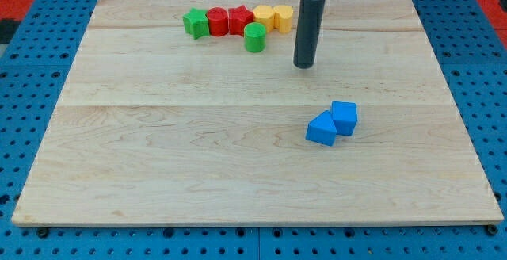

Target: Move the green circle towards the center left

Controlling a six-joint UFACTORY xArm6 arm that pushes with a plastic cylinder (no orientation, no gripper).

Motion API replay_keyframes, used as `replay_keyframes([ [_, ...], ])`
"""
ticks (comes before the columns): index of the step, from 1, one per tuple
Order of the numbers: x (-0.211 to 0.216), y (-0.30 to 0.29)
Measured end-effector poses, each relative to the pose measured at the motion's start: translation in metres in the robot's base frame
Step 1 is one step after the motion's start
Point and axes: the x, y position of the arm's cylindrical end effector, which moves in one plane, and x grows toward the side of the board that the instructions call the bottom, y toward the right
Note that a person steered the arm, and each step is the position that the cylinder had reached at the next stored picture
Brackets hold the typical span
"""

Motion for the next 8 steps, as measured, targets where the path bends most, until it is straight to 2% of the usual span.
replay_keyframes([
  [2, -0.040, -0.054],
  [4, -0.062, -0.093],
  [8, -0.053, -0.177],
])
